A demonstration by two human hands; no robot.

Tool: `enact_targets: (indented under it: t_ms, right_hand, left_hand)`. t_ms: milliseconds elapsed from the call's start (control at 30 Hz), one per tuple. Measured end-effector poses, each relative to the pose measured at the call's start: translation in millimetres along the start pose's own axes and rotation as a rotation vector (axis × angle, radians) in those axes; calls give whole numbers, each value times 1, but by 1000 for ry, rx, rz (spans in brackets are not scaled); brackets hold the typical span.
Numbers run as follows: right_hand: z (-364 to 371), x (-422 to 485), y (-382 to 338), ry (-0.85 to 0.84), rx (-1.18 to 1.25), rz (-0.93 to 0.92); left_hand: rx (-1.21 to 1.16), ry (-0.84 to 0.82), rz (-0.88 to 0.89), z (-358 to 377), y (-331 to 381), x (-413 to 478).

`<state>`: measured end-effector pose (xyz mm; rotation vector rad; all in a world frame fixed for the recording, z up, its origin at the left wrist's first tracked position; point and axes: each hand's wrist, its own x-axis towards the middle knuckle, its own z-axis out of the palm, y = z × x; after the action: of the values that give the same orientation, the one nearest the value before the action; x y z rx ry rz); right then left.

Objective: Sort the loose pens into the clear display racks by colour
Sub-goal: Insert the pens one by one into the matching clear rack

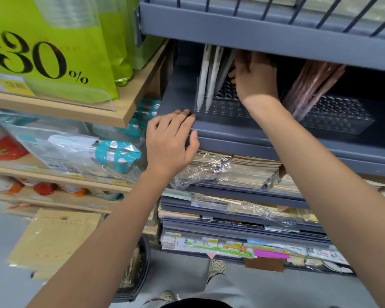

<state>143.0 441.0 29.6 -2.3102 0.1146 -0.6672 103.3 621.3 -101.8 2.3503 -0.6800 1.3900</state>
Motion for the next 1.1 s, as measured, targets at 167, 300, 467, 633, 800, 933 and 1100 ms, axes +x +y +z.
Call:
enact_targets:
  t_ms: [167,300,467,633,800,933,1100]
  right_hand:
    - [4,2,-5,-6,-14,32]
    - [3,2,-6,-21,24,73]
    - [1,1,-7,-41,10,78]
    - [0,0,-6,-26,-132,-12]
    - [-1,-1,-8,-35,-171,-49]
    - [-3,-1,-8,-62,-49,28]
    - [-13,-9,-2,-16,114,98]
  left_hand:
    - [10,9,-3,0,0,0]
    - [9,4,-6,-1,0,0]
    - [7,-12,-12,-2,0,1]
    - [-4,-16,-15,-2,0,0]
    - [-4,-18,-14,-1,0,0]
    - [-3,-63,-28,-5,1,0]
    - [-56,-243,-118,-20,7,9]
